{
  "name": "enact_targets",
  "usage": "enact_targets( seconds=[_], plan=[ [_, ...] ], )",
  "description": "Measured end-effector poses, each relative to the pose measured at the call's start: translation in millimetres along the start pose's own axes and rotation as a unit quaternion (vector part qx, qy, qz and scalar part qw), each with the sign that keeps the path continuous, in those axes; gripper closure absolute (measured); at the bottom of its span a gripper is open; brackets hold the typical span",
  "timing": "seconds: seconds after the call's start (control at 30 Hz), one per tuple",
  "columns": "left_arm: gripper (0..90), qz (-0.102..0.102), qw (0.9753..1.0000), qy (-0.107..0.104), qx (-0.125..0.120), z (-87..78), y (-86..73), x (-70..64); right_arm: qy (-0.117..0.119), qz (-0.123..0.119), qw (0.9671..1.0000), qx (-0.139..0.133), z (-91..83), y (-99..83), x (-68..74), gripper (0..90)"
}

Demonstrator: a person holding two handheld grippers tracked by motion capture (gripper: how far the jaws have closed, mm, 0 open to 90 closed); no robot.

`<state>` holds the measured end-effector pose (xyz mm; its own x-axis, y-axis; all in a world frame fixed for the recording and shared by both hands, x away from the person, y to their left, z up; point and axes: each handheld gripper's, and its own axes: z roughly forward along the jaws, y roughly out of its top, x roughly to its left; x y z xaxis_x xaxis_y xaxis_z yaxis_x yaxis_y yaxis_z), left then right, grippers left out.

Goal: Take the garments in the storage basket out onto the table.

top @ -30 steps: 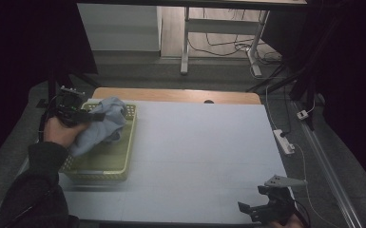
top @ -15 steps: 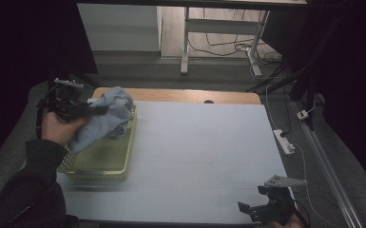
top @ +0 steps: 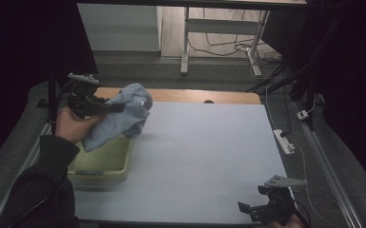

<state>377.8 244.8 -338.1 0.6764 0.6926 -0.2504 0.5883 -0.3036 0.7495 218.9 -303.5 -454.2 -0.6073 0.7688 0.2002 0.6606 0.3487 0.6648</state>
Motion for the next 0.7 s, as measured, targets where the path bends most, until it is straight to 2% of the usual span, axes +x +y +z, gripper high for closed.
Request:
enact_targets(
  seconds=[0.33,0.4,0.6,0.7],
  plan=[
    [61.9,0.030,0.9991,-0.027,0.009,25.8,19.1,-25.4,0.001,0.000,1.0000,-0.002,-0.2,-0.2,-0.2,0.0],
    [61.9,0.041,0.9985,-0.033,0.015,35.6,25.4,-32.7,0.001,0.000,1.0000,-0.002,-0.4,-0.3,-0.3,0.0],
    [61.8,0.054,0.9975,-0.043,0.020,50.3,34.3,-43.9,0.002,0.001,1.0000,-0.002,-0.8,-0.3,-0.4,0.0],
    [61.8,0.064,0.9963,-0.052,0.022,62.8,40.0,-52.9,0.002,0.001,1.0000,-0.002,-0.8,-0.3,-0.5,0.0]
  ],
)
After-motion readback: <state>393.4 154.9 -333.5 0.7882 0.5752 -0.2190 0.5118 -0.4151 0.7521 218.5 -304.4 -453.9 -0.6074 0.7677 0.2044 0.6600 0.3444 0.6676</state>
